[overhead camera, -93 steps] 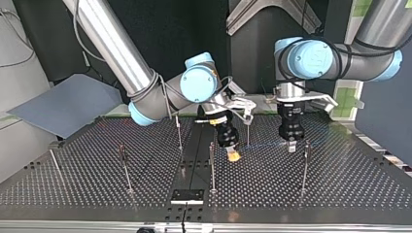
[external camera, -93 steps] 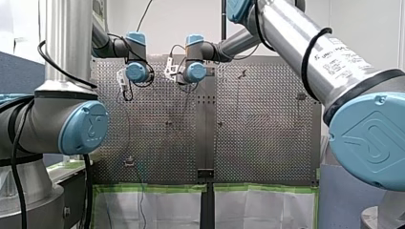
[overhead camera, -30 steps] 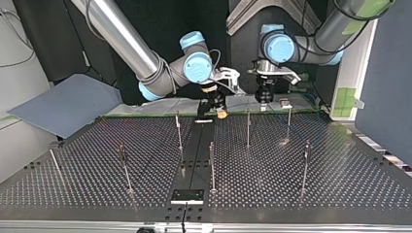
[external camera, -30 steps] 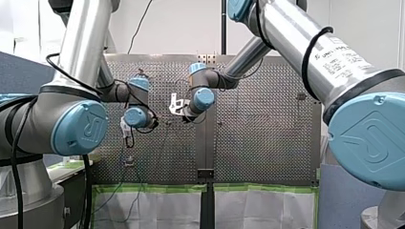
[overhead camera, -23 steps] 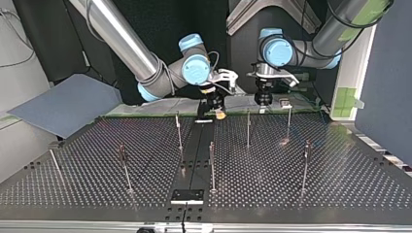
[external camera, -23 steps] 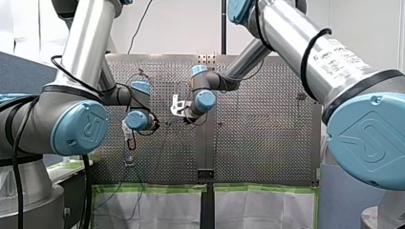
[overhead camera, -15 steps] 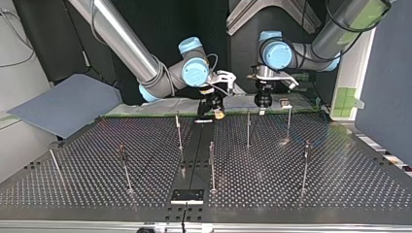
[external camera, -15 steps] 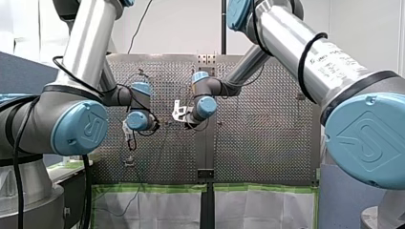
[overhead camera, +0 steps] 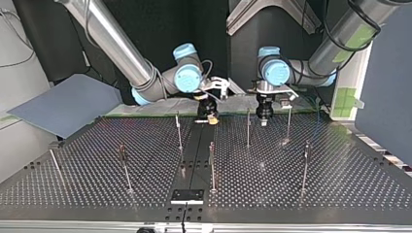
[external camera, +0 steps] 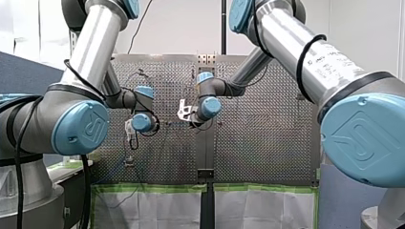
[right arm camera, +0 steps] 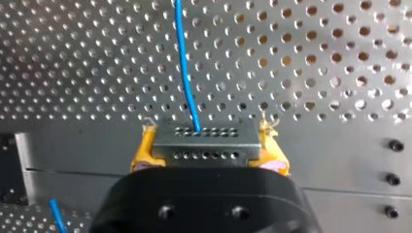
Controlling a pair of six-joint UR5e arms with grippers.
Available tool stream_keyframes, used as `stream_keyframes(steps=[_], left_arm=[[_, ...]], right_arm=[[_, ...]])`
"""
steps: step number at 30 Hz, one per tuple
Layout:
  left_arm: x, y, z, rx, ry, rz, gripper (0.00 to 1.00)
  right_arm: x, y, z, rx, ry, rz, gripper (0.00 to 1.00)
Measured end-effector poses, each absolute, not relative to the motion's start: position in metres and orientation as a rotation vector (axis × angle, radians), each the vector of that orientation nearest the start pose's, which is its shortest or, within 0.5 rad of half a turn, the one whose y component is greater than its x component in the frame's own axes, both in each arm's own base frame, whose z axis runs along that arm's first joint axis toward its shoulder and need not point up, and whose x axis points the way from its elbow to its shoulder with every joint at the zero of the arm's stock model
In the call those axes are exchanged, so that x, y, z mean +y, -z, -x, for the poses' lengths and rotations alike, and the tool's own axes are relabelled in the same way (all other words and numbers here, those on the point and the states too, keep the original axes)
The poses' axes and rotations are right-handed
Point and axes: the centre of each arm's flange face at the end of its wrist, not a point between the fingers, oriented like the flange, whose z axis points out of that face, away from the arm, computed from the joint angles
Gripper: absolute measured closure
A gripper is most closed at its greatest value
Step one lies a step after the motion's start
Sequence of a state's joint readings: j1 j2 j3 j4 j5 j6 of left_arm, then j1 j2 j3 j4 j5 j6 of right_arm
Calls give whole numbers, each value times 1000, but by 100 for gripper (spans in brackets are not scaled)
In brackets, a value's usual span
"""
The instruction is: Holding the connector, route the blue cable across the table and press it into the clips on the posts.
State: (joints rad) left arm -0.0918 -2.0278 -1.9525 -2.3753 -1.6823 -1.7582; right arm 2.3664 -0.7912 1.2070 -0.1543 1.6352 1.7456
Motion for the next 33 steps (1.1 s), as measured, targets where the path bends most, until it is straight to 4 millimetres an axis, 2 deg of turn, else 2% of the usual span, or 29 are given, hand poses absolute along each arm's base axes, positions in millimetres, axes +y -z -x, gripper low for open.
stream_keyframes(steps=[9, 15, 17, 18, 20, 21, 23, 24, 25, 26, 33], left_arm=[[-170, -160, -546, 1616, 139, 151, 100], [-167, -164, -550, 1612, 135, 153, 100], [-166, -163, -550, 1613, 133, 154, 84], [-165, -163, -550, 1614, 132, 155, 84], [-164, -163, -550, 1618, 131, 156, 58], [-164, -163, -550, 1622, 129, 157, 58], [-164, -162, -549, 1631, 125, 157, 20], [-163, -161, -548, 1640, 120, 157, 20], [-163, -160, -547, 1648, 114, 157, 5], [-162, -160, -546, 1656, 106, 157, 0], [-160, -153, -536, 1733, 54, 153, 0]], right_arm=[[-439, -192, -602, 1378, 2121, 2498, 100], [-446, -198, -600, 1382, 2142, 2487, 100], [-447, -198, -600, 1381, 2143, 2486, 100], [-447, -198, -600, 1380, 2144, 2485, 100], [-448, -198, -600, 1380, 2143, 2486, 100], [-448, -198, -600, 1380, 2143, 2486, 100], [-448, -198, -599, 1380, 2141, 2487, 100], [-448, -198, -599, 1379, 2140, 2487, 100], [-448, -198, -599, 1379, 2139, 2487, 100], [-448, -198, -599, 1379, 2138, 2488, 100], [-448, -198, -598, 1381, 2126, 2493, 100]])
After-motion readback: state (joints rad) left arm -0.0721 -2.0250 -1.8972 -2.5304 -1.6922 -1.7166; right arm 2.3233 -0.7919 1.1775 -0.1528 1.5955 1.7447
